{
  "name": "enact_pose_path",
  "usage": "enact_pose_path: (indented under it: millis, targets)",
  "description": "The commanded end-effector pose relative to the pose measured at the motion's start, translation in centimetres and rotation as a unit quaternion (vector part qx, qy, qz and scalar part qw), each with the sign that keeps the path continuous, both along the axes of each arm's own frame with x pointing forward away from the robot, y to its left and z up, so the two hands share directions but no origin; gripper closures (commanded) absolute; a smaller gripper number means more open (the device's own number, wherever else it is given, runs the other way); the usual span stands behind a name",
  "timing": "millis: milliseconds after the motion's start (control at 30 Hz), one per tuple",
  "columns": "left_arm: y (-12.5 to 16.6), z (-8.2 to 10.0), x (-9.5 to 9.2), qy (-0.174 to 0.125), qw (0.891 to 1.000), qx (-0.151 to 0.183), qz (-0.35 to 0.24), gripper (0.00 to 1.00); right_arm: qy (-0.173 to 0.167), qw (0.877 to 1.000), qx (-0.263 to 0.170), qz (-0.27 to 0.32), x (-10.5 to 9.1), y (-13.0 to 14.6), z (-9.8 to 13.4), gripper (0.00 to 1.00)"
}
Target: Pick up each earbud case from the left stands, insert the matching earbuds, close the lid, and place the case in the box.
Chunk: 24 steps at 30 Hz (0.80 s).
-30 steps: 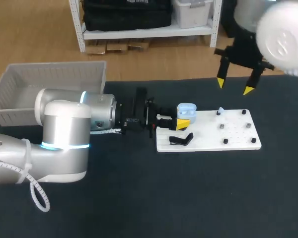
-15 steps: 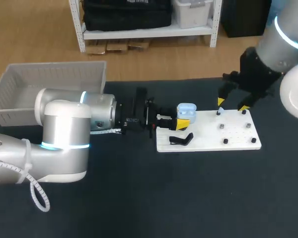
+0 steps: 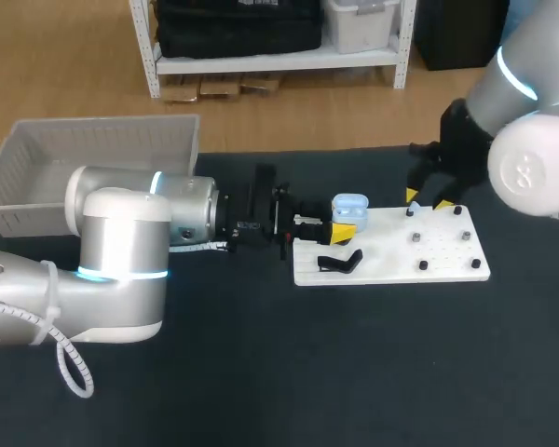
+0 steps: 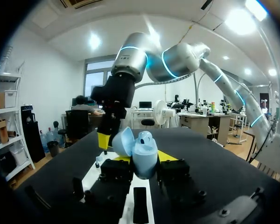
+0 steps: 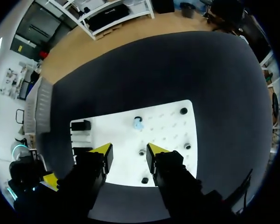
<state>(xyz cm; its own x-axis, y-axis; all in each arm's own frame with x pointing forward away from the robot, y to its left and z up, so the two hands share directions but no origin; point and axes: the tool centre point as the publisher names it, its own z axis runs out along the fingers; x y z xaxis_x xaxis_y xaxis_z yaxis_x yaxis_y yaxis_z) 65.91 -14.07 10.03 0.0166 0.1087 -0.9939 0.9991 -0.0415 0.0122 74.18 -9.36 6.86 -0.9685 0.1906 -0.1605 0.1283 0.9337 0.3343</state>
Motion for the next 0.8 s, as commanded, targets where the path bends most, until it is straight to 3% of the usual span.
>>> enact_pose_path:
  millis: [33,800]
  targets:
    - [0.0,0.0,0.1,0.000,1.000,0.000,-0.001,1.00,0.003,1.000,-0.016,-0.009,0.8,-0.1,-1.1,0.55]
    - [0.0,0.0,0.1,0.000,1.000,0.000,-0.001,1.00,0.018,0.999,-0.037,-0.009,2.7,-0.2,-3.2,0.59]
